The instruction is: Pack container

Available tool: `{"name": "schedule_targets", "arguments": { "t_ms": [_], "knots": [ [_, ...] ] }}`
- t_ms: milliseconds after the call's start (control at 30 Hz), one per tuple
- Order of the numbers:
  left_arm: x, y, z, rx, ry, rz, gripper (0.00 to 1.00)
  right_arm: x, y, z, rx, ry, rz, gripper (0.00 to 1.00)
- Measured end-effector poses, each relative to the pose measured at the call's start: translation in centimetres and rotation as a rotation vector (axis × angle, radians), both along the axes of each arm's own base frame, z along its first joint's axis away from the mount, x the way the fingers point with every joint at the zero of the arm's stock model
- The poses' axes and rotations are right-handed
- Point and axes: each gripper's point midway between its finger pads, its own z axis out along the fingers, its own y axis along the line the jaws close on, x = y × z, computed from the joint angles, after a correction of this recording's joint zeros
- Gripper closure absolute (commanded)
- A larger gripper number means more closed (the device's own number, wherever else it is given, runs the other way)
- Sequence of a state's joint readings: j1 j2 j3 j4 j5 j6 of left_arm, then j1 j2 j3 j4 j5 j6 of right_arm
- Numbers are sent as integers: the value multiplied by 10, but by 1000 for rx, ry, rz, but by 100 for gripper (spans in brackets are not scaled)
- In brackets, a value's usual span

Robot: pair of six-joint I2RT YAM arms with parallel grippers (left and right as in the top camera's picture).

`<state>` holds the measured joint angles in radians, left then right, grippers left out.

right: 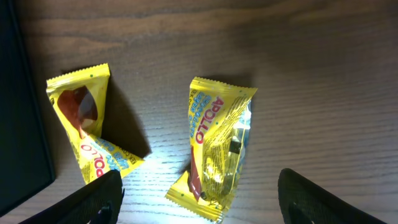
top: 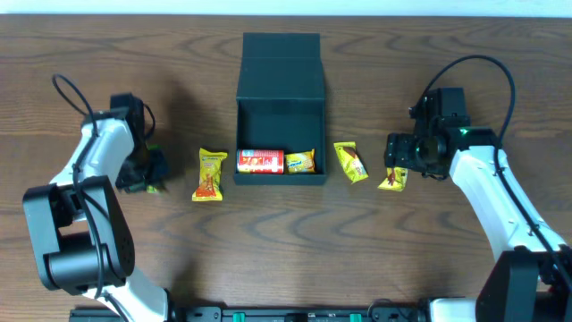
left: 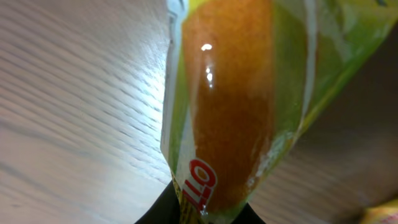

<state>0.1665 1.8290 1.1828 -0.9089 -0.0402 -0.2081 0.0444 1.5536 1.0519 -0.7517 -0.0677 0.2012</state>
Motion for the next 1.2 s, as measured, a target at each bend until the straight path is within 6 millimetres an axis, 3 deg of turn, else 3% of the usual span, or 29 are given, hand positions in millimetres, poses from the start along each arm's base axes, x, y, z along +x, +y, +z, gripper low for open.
{"name": "schedule_targets", "arguments": {
  "t_ms": [133,267,500,600,733,1067,1200],
  "knots": [
    [29,7,28,25,-76,0,85,-3,10,-1,4,8,28,20],
    [42,9,43,32,-115,0,85,1,20,-1,-14,-12,58,20],
    [57,9,56,25,-164,0,85,-8,15,-37,-49,99,20,32],
    [56,6,56,16,-162,-3,85,-12,12,-52,-65,147,1,48],
    [57,3,56,14,-162,-14,85,-16,9,-63,-79,184,-14,59],
    [58,-1,56,12,-162,-27,86,-14,4,-66,-108,183,-38,96],
    [58,-2,56,10,-162,-29,89,-15,1,-64,-119,191,-54,98]
  ]
}}
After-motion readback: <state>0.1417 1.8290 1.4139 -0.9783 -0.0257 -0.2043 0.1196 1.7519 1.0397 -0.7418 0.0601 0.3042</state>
